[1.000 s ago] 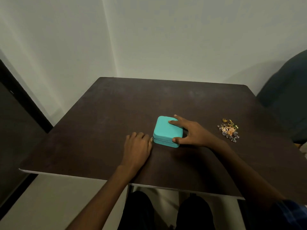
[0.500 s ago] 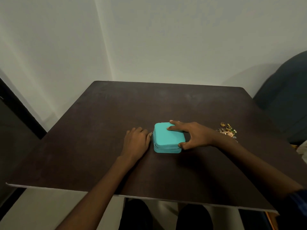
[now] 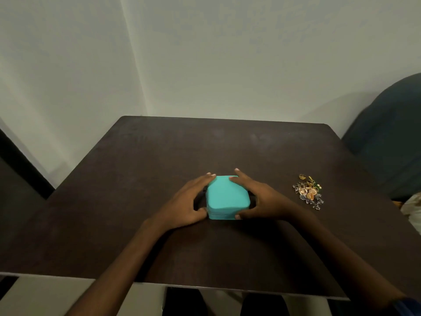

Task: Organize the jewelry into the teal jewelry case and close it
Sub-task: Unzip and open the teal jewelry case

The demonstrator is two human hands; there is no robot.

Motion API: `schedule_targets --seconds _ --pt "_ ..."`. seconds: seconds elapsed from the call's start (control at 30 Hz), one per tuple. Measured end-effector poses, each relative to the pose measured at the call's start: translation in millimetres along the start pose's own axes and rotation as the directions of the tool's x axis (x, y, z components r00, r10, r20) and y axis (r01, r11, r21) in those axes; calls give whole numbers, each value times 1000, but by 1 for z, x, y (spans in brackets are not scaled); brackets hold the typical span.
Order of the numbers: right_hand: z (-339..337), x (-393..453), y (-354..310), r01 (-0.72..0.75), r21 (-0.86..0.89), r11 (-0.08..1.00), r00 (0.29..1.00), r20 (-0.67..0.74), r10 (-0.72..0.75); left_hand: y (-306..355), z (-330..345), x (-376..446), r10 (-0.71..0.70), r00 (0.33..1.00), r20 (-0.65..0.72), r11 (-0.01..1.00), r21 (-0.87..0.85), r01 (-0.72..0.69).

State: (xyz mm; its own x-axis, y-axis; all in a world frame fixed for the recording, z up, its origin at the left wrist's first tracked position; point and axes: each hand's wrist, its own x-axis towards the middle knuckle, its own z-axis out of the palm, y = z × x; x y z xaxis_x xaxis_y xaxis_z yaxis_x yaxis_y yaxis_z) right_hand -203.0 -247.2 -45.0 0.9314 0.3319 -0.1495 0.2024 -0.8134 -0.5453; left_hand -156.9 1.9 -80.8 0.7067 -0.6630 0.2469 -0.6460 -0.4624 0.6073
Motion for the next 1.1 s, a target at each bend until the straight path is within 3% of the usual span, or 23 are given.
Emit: schedule_targets --seconds 0.17,0.4,0.5,0.6,0.83,1.1 --pt "17 -8 -7 -144 296 944 981 -81 175 9 0 1 -106 984 142 989 120 89" --pt "33 -16 -8 -145 473 869 955 -161 247 8 -2 10 -116 989 95 987 123 104" --pt "34 -17 -8 -132 483 866 955 -173 242 9 -10 20 -126 989 73 991 46 123" --pt "35 -16 -6 -133 486 864 953 -178 246 14 -16 30 -188 980 59 967 -163 196" --pt "35 -14 -6 -141 463 875 952 -179 248 22 -10 48 -423 906 11 767 -529 364" --pt "37 -13 -3 -127 460 879 954 -185 235 21 -2 66 -471 881 -36 810 -412 417"
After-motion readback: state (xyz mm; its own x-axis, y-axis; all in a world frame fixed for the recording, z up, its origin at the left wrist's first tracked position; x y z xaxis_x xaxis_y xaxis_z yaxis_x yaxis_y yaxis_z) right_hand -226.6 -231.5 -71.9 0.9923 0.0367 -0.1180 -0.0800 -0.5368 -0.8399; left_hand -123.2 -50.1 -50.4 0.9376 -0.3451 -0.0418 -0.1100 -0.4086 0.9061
